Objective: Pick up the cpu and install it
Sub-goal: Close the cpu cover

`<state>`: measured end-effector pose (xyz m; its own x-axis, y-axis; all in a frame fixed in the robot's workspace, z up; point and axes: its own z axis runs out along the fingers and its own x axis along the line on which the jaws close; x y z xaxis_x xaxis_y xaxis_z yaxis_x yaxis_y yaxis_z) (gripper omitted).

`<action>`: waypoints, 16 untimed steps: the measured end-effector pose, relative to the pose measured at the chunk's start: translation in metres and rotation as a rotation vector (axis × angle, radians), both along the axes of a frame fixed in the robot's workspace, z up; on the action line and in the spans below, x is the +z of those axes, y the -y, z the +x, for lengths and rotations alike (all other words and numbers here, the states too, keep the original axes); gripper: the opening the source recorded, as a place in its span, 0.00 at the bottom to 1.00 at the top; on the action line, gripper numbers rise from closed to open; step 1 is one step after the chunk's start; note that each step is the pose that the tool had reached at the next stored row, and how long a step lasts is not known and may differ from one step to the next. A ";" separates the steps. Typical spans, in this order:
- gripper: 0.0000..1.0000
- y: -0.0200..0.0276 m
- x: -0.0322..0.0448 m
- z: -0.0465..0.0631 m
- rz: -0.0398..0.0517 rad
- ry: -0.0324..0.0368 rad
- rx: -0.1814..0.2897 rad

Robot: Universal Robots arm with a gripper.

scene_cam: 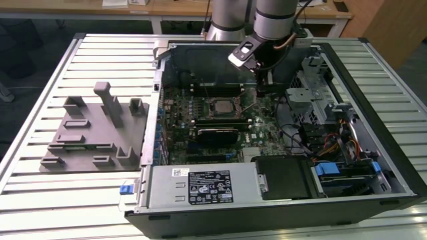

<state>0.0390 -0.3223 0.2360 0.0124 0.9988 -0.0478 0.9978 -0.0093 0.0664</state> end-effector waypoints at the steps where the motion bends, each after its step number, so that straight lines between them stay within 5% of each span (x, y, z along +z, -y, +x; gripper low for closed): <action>1: 0.11 0.0000 0.0000 -0.001 0.0000 0.0000 0.000; 16: 0.11 0.0000 0.0000 -0.030 0.0001 0.0014 -0.001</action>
